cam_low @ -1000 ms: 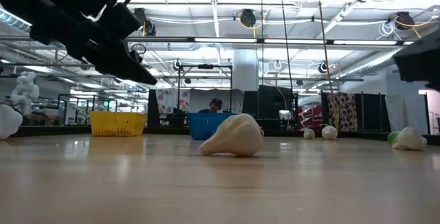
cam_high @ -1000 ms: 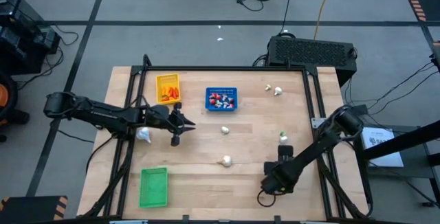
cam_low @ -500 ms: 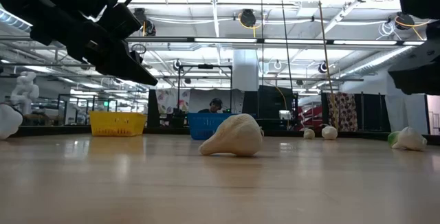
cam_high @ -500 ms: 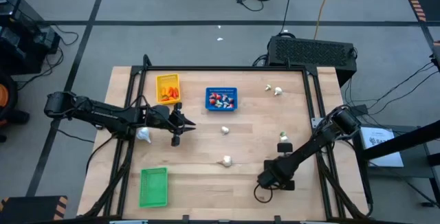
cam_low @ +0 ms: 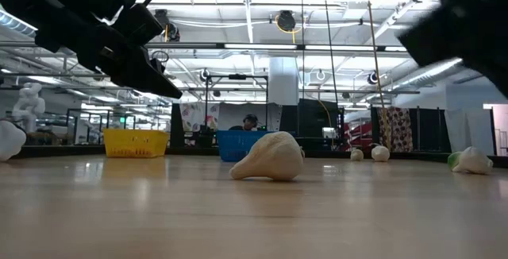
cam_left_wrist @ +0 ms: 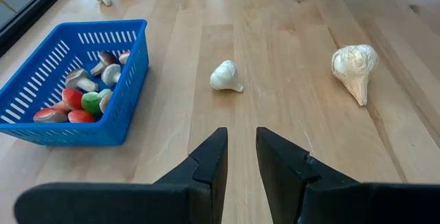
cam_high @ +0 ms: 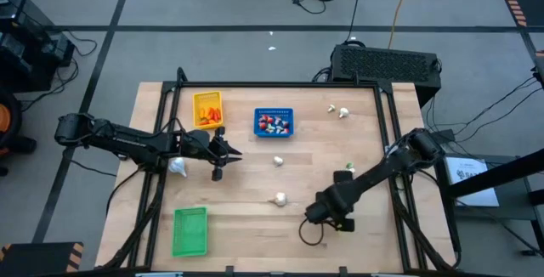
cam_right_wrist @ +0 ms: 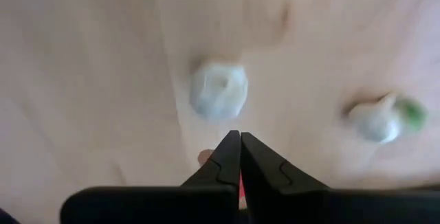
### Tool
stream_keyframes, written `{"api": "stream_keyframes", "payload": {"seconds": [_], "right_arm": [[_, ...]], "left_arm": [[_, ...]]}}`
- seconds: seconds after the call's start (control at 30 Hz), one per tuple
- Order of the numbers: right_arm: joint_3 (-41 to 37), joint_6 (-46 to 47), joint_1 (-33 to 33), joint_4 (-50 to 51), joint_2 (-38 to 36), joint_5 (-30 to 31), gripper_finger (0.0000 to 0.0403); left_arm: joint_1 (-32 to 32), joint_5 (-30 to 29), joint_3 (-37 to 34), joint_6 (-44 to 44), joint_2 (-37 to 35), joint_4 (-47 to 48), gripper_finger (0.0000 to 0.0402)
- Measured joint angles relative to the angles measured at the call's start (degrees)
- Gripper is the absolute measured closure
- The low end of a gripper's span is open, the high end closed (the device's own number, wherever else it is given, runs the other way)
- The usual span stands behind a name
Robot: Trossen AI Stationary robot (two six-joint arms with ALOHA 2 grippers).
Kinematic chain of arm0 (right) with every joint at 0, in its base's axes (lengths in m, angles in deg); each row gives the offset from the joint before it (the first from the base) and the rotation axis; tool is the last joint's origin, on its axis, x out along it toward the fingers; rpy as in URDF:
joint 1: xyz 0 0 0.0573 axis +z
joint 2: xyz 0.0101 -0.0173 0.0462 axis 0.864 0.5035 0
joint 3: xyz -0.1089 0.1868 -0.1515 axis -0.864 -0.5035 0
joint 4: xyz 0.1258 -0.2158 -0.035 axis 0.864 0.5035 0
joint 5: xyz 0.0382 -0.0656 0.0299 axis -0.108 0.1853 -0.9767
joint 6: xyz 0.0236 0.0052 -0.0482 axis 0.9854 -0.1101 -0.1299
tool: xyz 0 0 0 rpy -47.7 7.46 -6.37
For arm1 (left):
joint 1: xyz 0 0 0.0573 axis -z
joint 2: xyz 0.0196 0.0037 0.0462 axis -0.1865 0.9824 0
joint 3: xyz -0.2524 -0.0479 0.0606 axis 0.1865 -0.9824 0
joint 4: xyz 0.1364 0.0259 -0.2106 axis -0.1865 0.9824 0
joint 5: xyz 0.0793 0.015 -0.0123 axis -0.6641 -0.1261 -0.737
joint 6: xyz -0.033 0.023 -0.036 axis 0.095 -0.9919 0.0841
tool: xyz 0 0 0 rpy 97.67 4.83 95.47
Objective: Sort produce into baskets
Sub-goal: Put the orange mushroom into the blue bin
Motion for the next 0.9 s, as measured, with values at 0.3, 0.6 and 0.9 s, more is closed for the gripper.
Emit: {"api": "stream_keyframes", "payload": {"seconds": [0.3, 0.6, 0.9], "right_arm": [[13.73, -10.14, -7.57, -1.05, -0.11, 18.16, 0.0402], [15.35, -33.93, -22.52, -29.29, -0.15, 25.47, 0.0403], [15.31, -40.68, -39.2, -44.95, 0.2, 20.33, 0.0403]], "left_arm": [[-0.01, 0.0, 0.0, -0.07, 0.0, -0.22, 0.0315], [-0.02, 0.0, 0.0, -0.13, 0.0, -0.41, 0.0315], [-0.09, 0.02, 0.0, -1.44, 0.0, 0.16, 0.0315]]}}
